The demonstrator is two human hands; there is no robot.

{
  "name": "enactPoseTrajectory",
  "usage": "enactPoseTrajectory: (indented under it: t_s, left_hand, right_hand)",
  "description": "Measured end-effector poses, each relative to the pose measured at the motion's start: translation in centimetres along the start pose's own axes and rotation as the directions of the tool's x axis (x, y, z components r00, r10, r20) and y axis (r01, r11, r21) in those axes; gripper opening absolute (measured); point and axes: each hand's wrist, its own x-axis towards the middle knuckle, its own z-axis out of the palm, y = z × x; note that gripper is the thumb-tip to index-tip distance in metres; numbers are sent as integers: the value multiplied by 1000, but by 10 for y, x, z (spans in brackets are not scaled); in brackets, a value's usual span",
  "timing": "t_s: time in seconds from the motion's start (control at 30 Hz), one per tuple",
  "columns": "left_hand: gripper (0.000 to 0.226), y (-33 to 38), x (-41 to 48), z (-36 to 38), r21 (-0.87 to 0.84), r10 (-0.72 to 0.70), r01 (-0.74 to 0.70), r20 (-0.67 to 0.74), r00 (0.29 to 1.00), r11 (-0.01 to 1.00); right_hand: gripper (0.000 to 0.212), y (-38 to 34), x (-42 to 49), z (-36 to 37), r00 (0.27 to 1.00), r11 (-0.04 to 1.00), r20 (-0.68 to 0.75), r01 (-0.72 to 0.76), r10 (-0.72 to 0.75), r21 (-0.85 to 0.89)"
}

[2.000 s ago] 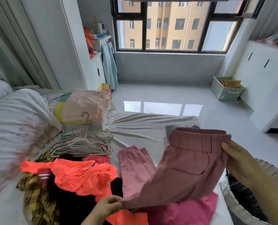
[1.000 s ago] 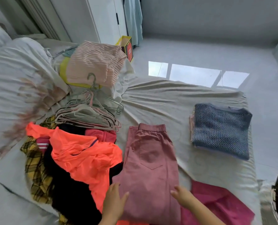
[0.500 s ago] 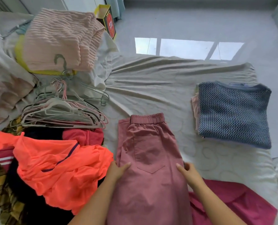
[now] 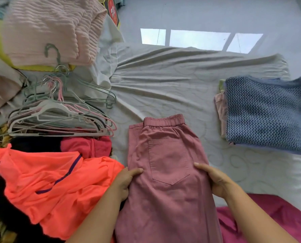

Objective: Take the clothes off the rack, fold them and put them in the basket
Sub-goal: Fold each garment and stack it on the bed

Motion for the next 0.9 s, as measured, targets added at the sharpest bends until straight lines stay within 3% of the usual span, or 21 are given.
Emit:
enactPoseTrajectory:
  t_s: [0.1,0.2,0.27,0.37,0.47,0.5,0.6,0.63,0.7,0.8,0.87,0.9]
  left_hand:
    - [27,21,-30,2,-88,88,-77,137,987,993]
    - [35,62,-58,14,-58,182,-173,271,945,983]
    - [20,96,-77,31,0,258,-271,300,918,963]
    - [8,135,-107,59,122,390,-438,291,874,891]
    - [8,138,-130,70,141,408,-479,352,842,867]
    - [17,130,-135,71,136,401,-481,385,831,866]
    - [44,85,-130,64,149,335,-433,432,837,889]
    - [50,62,-123,59,197,298,-410,430,852,890]
    - [56,14,-104,50,362,180,-336,400,898,870]
    - [12,-57,-81,39,593,67,-216,263,962,775]
    - [29,-86,-69,39,676,103,-145,103,989,722]
    - [35,-93,-67,42,685,135,-124,37,990,718]
  right_hand:
    - [41,-15,-26,-8,993,993,27,110,-111,40]
    - [52,-39,-62,-18,964,961,52,254,-261,107]
    - [42,-56,-91,-26,920,914,29,383,-390,138]
    - [65,-71,-128,-43,836,832,-22,547,-548,89]
    - [72,-59,-157,-62,778,779,-73,627,-625,13]
    - [67,-50,-164,-68,777,781,-82,624,-624,-33]
    - [23,1,-169,-80,849,856,-117,516,-516,-29]
    - [22,23,-166,-82,881,891,-143,454,-450,-7]
    - [37,70,-147,-89,932,946,-188,322,-310,37]
    - [76,133,-108,-95,961,990,-246,107,-126,-88]
    - [97,157,-89,-91,962,996,-270,14,-36,-86]
    - [93,158,-83,-89,954,997,-300,-26,4,-69]
